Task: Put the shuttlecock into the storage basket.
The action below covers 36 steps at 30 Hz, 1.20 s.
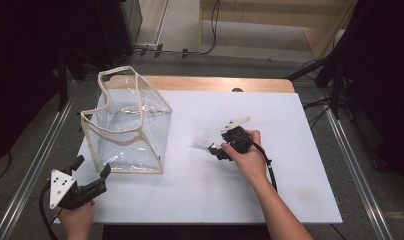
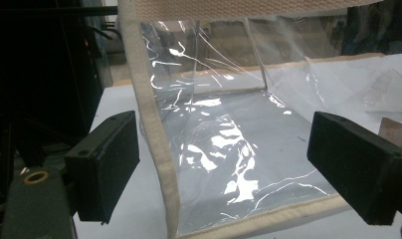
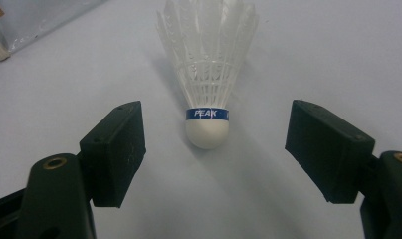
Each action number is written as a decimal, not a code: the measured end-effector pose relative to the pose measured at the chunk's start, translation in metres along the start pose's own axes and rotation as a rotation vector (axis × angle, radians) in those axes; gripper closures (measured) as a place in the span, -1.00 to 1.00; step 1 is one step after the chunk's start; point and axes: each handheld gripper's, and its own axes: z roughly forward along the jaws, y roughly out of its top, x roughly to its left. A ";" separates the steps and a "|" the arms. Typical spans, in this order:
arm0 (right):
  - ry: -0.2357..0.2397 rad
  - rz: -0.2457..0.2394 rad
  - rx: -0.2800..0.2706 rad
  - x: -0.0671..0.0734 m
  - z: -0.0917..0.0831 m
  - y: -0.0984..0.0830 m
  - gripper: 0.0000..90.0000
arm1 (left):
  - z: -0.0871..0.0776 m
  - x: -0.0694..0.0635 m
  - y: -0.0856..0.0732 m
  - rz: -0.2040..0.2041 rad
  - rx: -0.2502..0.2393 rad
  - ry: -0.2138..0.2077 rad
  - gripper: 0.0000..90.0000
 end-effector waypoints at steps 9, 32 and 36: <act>-0.050 -0.009 0.030 0.004 0.009 0.002 -0.29 | 0.000 0.000 0.000 0.000 0.000 0.001 -0.70; -0.064 -0.022 0.086 0.009 0.030 0.003 0.39 | 0.000 0.000 0.000 -0.002 -0.001 -0.002 -0.70; -0.075 -0.010 0.062 0.008 0.026 0.004 0.39 | 0.000 0.000 0.000 -0.006 -0.004 -0.002 -0.70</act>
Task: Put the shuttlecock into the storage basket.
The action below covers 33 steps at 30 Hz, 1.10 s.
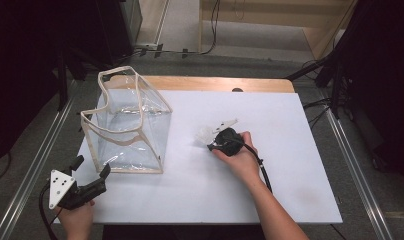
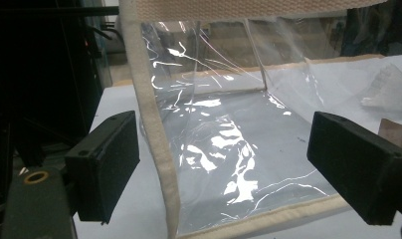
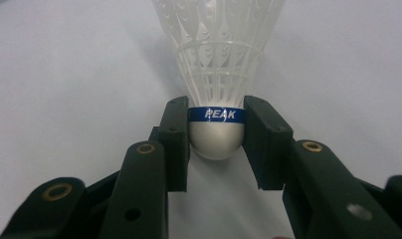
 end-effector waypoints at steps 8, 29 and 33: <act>0.005 -0.001 -0.027 -0.001 -0.006 0.001 0.40 | 0.000 0.000 0.000 0.003 0.002 0.000 -0.70; 0.025 0.005 -0.089 0.005 -0.020 0.015 0.40 | 0.000 0.001 0.000 -0.002 -0.001 0.001 -0.70; 0.029 -0.003 -0.098 0.006 -0.022 0.017 0.40 | 0.000 0.001 0.000 -0.002 -0.002 0.000 -0.70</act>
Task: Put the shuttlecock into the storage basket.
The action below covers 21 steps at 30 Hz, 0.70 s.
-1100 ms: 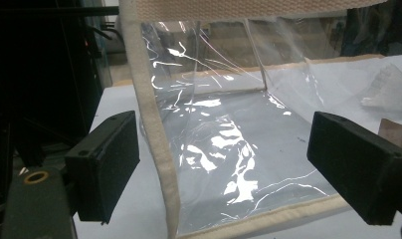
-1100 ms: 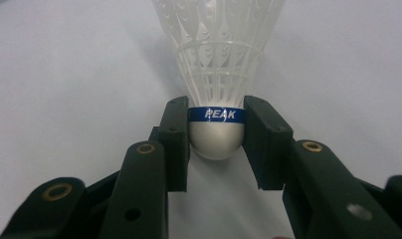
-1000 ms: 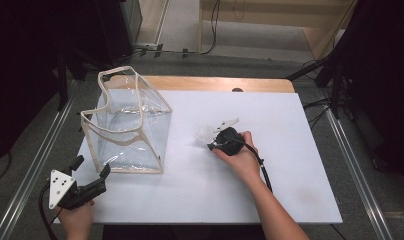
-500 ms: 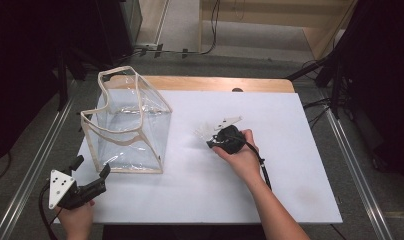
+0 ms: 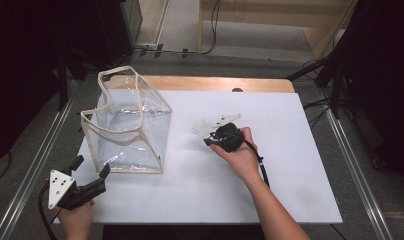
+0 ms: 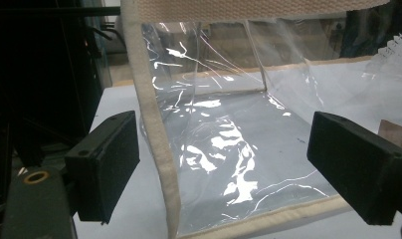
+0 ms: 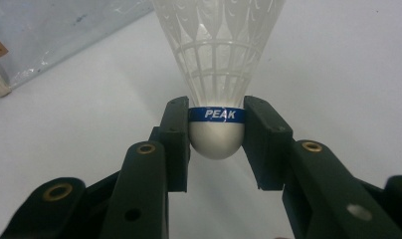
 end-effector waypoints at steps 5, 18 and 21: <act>0.005 -0.005 -0.008 0.001 -0.001 0.003 0.40 | 0.000 0.000 0.000 -0.001 0.001 0.000 -0.70; 0.012 -0.018 -0.029 0.006 -0.004 0.012 0.40 | 0.000 0.000 0.000 -0.002 -0.001 0.000 -0.70; 0.014 -0.020 -0.032 0.008 -0.005 0.013 0.40 | 0.000 0.000 0.000 -0.002 -0.001 0.000 -0.70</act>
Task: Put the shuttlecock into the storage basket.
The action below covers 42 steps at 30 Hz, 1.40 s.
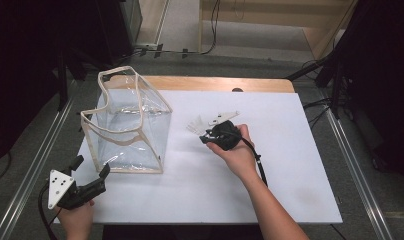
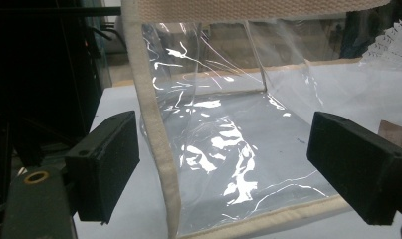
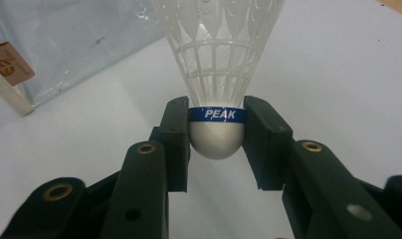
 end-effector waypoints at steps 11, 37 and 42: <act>0.003 -0.010 -0.011 0.003 -0.002 0.005 0.40 | 0.000 0.000 0.000 0.001 0.000 0.000 -0.70; 0.017 -0.030 -0.039 0.012 -0.005 0.020 0.40 | 0.000 0.001 0.000 -0.001 0.001 -0.002 -0.70; 0.022 -0.032 -0.047 0.013 -0.005 0.023 0.40 | 0.000 0.001 0.000 -0.001 0.001 -0.003 -0.70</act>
